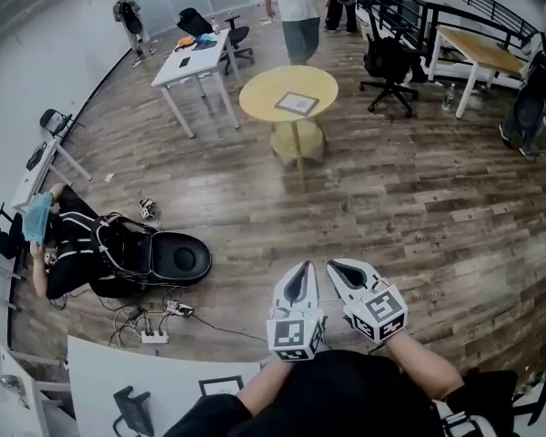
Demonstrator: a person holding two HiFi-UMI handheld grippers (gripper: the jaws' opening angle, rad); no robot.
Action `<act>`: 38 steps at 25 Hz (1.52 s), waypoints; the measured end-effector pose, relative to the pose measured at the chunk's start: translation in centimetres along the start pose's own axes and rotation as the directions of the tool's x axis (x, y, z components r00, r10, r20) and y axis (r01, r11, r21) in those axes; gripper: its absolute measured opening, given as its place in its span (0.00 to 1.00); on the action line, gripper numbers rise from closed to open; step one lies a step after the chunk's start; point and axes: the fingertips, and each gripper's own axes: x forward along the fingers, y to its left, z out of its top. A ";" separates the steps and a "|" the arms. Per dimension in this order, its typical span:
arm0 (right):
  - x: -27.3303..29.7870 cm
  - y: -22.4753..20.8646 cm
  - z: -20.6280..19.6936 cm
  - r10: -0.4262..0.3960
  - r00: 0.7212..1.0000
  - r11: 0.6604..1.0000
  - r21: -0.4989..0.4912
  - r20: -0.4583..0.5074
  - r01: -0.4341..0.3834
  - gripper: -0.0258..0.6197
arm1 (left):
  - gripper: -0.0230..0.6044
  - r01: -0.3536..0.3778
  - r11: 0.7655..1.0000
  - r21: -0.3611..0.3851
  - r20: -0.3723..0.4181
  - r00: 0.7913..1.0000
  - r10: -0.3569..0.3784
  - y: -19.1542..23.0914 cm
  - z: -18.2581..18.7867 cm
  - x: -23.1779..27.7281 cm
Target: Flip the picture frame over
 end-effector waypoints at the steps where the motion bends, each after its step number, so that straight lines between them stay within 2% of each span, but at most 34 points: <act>1: 0.8 -0.3 0.3 -0.005 1.000 1.000 -0.009 -0.004 0.005 0.07 | 0.07 0.004 1.000 0.000 0.010 1.000 -0.004 0.5 0.4 0.6; 6: 3.9 -1.4 1.4 -0.025 1.000 0.999 -0.034 -0.012 0.024 0.07 | 0.07 0.021 1.000 -0.002 0.025 0.999 -0.021 2.7 1.2 3.0; 11: 5.6 -2.8 1.7 -0.045 0.999 0.999 -0.014 -0.014 0.044 0.07 | 0.07 0.026 1.000 -0.002 0.009 1.000 -0.026 4.0 1.3 4.8; 18: 9.0 -6.6 1.2 -0.017 1.000 1.000 0.020 -0.013 0.017 0.07 | 0.07 -0.007 1.000 0.018 -0.009 1.000 0.007 5.5 1.1 9.5; 26: 14.4 -14.9 2.9 0.031 0.999 0.999 0.019 0.028 -0.032 0.07 | 0.07 -0.046 0.997 0.060 0.000 0.999 0.046 7.3 2.3 19.7; 33: 16.7 -24.9 5.0 0.021 0.998 0.999 0.028 0.067 -0.023 0.07 | 0.07 -0.060 0.994 0.089 0.014 0.998 0.059 6.3 3.7 29.8; 38: 17.0 -30.4 5.3 0.001 0.996 0.999 0.045 0.088 -0.005 0.07 | 0.07 -0.089 0.990 0.108 0.007 0.996 0.089 6.5 4.1 34.2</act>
